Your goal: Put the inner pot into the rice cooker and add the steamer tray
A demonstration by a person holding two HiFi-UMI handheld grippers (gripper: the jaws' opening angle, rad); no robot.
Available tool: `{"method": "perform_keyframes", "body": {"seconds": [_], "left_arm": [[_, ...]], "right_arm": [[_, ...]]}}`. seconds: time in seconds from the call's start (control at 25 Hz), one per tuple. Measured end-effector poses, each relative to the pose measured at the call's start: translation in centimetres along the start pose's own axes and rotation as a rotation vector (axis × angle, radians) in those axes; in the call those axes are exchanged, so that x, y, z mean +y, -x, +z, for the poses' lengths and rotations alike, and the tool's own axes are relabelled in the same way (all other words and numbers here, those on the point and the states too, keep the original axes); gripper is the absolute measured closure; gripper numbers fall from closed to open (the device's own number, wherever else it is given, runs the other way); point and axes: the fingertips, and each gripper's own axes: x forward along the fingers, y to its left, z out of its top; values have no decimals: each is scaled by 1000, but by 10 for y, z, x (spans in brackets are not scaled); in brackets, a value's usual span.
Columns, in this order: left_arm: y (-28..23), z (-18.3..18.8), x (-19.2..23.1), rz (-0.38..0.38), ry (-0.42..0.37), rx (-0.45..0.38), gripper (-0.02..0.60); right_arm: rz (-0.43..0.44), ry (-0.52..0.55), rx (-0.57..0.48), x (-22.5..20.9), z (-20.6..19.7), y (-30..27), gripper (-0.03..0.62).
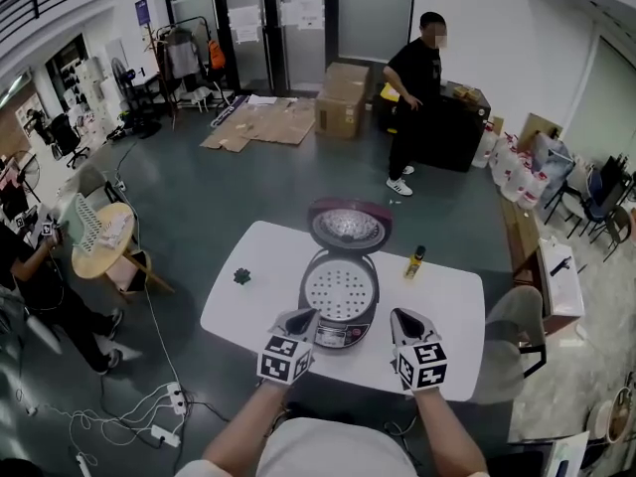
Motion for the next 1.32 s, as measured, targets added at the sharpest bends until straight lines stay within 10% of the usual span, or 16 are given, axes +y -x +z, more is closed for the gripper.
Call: {"method": "perform_keyframes", "body": {"seconds": [1.32], "left_arm": [[28,25,53,-157,-20,-65,568]], "right_arm": [[-113,-22,-82,43,36,-7,583]]}}
